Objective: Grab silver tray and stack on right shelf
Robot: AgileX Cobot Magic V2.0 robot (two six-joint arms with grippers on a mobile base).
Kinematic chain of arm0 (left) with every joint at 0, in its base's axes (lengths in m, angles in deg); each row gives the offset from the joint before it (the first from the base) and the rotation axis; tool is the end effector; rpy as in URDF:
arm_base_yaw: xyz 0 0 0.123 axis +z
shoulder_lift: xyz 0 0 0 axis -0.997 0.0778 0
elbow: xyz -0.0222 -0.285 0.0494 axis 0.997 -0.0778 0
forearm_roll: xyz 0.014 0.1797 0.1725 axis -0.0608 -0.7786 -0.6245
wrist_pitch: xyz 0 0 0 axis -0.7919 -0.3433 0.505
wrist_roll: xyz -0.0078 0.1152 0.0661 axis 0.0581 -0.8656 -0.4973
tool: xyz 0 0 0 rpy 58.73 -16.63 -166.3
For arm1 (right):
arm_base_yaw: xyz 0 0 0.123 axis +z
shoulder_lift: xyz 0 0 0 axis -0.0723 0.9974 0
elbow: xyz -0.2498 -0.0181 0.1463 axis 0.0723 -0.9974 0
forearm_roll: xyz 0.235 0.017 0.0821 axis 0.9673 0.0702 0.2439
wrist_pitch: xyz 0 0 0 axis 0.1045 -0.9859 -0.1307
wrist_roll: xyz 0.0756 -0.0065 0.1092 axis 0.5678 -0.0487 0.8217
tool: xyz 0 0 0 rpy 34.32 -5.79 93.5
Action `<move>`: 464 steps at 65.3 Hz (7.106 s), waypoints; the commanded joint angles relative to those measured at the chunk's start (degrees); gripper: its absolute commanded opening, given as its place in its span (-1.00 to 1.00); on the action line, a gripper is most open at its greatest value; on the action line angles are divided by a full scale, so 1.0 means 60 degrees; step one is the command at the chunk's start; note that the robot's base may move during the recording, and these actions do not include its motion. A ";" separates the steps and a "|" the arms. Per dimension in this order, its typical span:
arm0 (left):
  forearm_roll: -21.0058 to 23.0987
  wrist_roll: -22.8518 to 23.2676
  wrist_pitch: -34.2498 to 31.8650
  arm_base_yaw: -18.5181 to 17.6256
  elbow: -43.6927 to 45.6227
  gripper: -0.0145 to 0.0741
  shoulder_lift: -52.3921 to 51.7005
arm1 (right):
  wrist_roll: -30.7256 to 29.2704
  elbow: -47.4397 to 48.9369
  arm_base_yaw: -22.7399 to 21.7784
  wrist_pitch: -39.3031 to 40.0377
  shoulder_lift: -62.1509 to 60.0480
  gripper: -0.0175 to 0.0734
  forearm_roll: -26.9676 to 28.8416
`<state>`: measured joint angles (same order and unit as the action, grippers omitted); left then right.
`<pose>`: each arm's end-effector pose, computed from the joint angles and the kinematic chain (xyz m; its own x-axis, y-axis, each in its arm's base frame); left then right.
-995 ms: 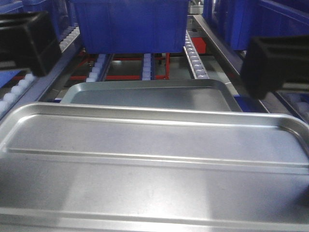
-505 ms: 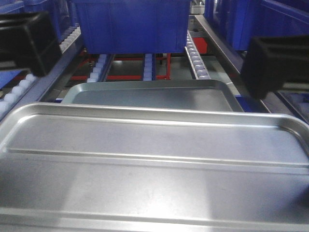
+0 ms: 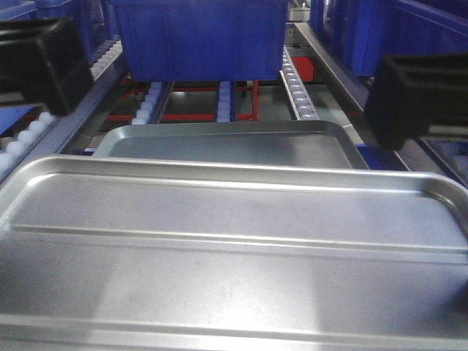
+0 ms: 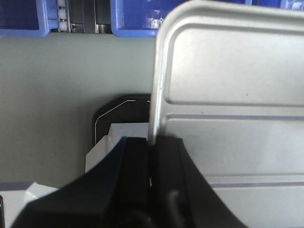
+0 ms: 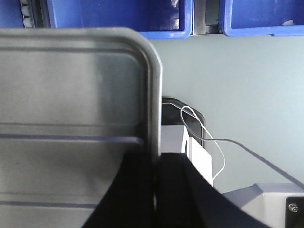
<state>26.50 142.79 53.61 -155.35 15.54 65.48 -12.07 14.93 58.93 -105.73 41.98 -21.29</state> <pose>0.0983 -0.1843 0.2509 -0.9518 0.0640 -0.2998 0.1074 0.9856 -0.1303 0.1109 0.1563 0.2389 -0.9506 0.1416 -0.2763 0.1037 0.9836 0.1473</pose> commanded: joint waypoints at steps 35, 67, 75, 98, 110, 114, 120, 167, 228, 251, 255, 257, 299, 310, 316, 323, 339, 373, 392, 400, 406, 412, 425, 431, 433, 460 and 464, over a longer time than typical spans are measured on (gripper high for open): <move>-0.0594 -0.1376 0.0730 0.0707 0.0225 -0.88 -0.0204 | -0.1301 0.0463 -0.0633 -0.0084 -0.0198 -0.44 -0.0942; 0.0037 -0.4956 -0.2051 0.4198 0.0846 -0.88 0.0795 | -0.3625 0.2396 -0.3871 0.2049 0.1901 -0.44 -0.1025; 0.0201 -0.5810 -0.2642 0.5120 0.1405 -0.88 0.1606 | -0.3717 0.2823 -0.4295 0.2580 0.2719 -0.44 -0.1035; 0.1236 -0.7402 -0.3500 0.6508 0.3015 -0.87 0.4091 | -0.4274 0.4123 -0.5409 0.3677 0.5035 -0.44 -0.1025; 0.1236 -0.7402 -0.3614 0.6583 0.3524 -0.87 0.4985 | -0.4539 0.4605 -0.5576 0.4059 0.5728 -0.44 -0.1025; 0.1236 -0.7402 -0.3710 0.6583 0.3563 -0.87 0.5148 | -0.4539 0.4692 -0.5594 0.4021 0.5849 -0.44 -0.1025; 0.1263 -0.7402 -0.3773 0.6583 0.3563 -0.87 0.5272 | -0.4539 0.4700 -0.5618 0.4156 0.5862 -0.44 -0.1036; 0.0987 -0.7402 -0.4103 0.6583 0.3563 -0.88 0.5272 | -0.4539 0.4700 -0.5622 0.4428 0.5884 -0.44 -0.1058; 0.0792 -0.7402 -0.3840 0.6603 0.4092 -0.93 0.5272 | -0.4539 0.5401 -0.5622 0.3754 0.5876 -0.45 -0.1058; 0.0876 -0.7402 -0.3612 0.6701 0.4231 -0.88 0.4825 | -0.4726 0.5408 -0.5606 0.3936 0.5314 -0.51 -0.1038; 0.0959 -0.7402 -0.3917 0.6701 0.4018 -0.88 0.4502 | -0.5017 0.5306 -0.5559 0.4129 0.5011 -0.51 -0.1038; 0.1046 -0.7402 -0.4134 0.6666 0.3813 -0.88 0.4224 | -0.5178 0.5189 -0.5535 0.4251 0.4855 -0.51 -0.1058; 0.1405 -0.7402 -0.8090 0.5878 -0.2521 -0.88 -0.2709 | -0.6946 -0.0835 -0.5226 0.8030 -0.0962 -0.51 -0.1600; 0.1144 -0.7402 -0.8924 0.5224 -0.3982 -0.88 -0.4865 | -0.6946 -0.2042 -0.5226 0.7991 -0.2858 -0.51 -0.1957; 0.0256 -0.7402 -0.9286 0.5102 -0.4737 -0.88 -0.5985 | -0.6946 -0.2687 -0.5226 0.8277 -0.3842 -0.51 -0.2652; -0.0904 -0.7402 -0.9395 0.5102 -0.5176 -0.88 -0.7077 | -0.6946 -0.3227 -0.5226 0.9047 -0.4923 -0.51 -0.3411; -0.1503 -0.7402 -0.9417 0.5102 -0.5195 -0.88 -0.8236 | -0.6946 -0.3337 -0.5226 0.9576 -0.6272 -0.51 -0.3642; -0.1503 -0.7402 -0.9400 0.5102 -0.5201 -0.88 -0.8236 | -0.6946 -0.4126 -0.5324 0.9574 -0.6684 -0.51 -0.3276; -0.1503 -0.7402 -0.9400 0.5102 -0.5201 -0.88 -0.8236 | -1.1288 -0.6145 -0.8327 1.0665 -0.9156 -0.51 0.1034; -0.1503 -0.7402 -0.9400 0.5102 -0.5201 -0.88 -0.8236 | -1.1406 -0.7117 -0.9437 1.1967 -0.9876 -0.51 0.2373; -0.1503 -0.7402 -0.9400 0.5102 -0.5201 -0.88 -0.8236 | -1.1398 -0.7540 -0.9981 1.2094 -1.0129 -0.51 0.2485; -0.1503 -0.7402 -0.9400 0.5102 -0.5201 -0.88 -0.8236 | -1.1370 -0.7799 -1.0077 1.2173 -1.0144 -0.51 0.2485; -0.1503 -0.7402 -0.9400 0.5102 -0.5201 -0.88 -0.8236 | -1.1367 -0.8072 -1.0077 1.2248 -1.0172 -0.51 0.2485; -0.1503 -0.7402 -0.9400 0.5102 -0.5201 -0.88 -0.8236 | -1.1367 -0.8072 -1.0077 1.2248 -1.0595 -0.51 0.2485; -0.1503 -0.7402 -0.9400 0.5102 -0.5201 -0.88 -0.8236 | -1.1367 -0.8072 -1.0077 1.2228 -1.0863 -0.51 0.2476; -0.1503 -0.7402 -0.9354 0.5102 -0.5201 -0.88 -0.8236 | -1.1367 -0.8072 -1.0088 1.2100 -1.1042 -0.51 0.2476; -0.1503 -0.7402 -0.9354 0.5102 -0.5201 -0.88 -0.8236 | -1.1367 -0.8072 -1.0088 1.2100 -1.1042 -0.51 0.2476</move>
<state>18.02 98.47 1.98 -124.46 -17.25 15.78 -79.78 -33.52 -1.14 -37.71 -23.25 -6.32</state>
